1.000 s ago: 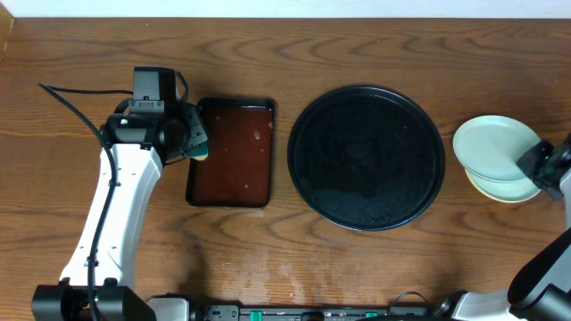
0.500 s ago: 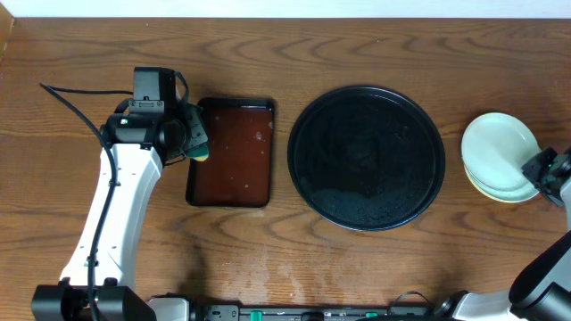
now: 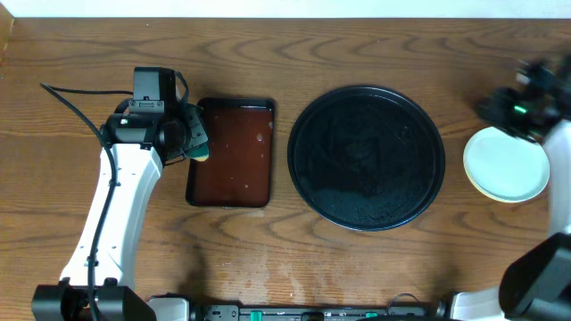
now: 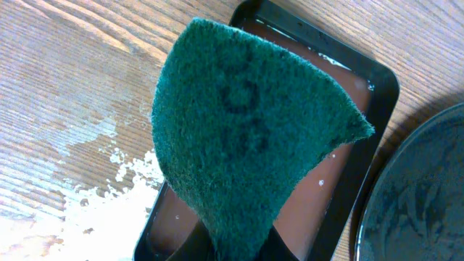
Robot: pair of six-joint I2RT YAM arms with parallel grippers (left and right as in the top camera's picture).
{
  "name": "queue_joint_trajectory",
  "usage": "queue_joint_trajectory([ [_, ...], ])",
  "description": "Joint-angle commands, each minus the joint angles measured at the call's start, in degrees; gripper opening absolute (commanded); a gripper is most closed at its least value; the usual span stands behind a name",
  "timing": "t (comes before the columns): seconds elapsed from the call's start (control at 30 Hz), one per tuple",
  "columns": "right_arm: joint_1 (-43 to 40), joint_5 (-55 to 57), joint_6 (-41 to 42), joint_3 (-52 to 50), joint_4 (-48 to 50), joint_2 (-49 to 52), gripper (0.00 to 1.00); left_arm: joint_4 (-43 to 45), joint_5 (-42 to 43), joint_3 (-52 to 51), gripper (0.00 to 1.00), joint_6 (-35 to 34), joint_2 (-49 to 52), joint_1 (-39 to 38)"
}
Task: Clean dirty plates on tray and stack at the side
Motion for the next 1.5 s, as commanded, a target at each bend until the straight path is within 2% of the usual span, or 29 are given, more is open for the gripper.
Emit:
queue_joint_trajectory([
  [0.0, 15.08, -0.22, 2.21, 0.55, 2.67, 0.46, 0.46, 0.04, -0.11, 0.61, 0.08, 0.76, -0.33, 0.15],
  [0.1, 26.62, 3.74, 4.92, 0.55, 7.34, 2.67, 0.46, -0.09, -0.46, 0.61, 0.08, 0.63, -0.33, 0.20],
  [0.27, 43.60, 10.10, 9.44, 0.55, 14.45, 9.84, 0.44, -1.29, -7.48, 0.59, 0.08, -1.01, -0.33, 0.20],
  [0.5, 59.28, 21.55, 12.20, 0.57, 23.89, 19.96, 0.42, -2.38, -8.74, 0.48, 0.08, -1.01, -0.33, 0.20],
  [0.73, 63.08, 30.80, 15.67, 0.52, 25.40, 21.14, 0.39, -3.54, -8.72, 0.22, 0.08, -1.01, -0.31, 0.20],
  [0.9, 62.88, 32.13, 18.84, 0.39, 25.22, 21.16, 0.25, -3.67, -8.70, 0.22, 0.09, -1.01, -0.31, 0.20],
  [1.1, 63.30, 32.24, 19.91, 0.39, 25.64, 21.51, 0.32, -4.13, -8.70, 0.22, 0.08, -1.01, -0.31, 0.20],
  [1.2, 63.32, 32.22, 21.81, 0.37, 25.64, 22.84, 0.32, -4.42, -8.70, 0.22, 0.08, -1.01, -0.31, 0.20],
  [1.47, 63.28, 32.20, 22.64, 0.50, 27.36, 24.90, 0.20, -4.74, -8.70, 0.22, 0.08, -1.01, -0.31, 0.20],
])
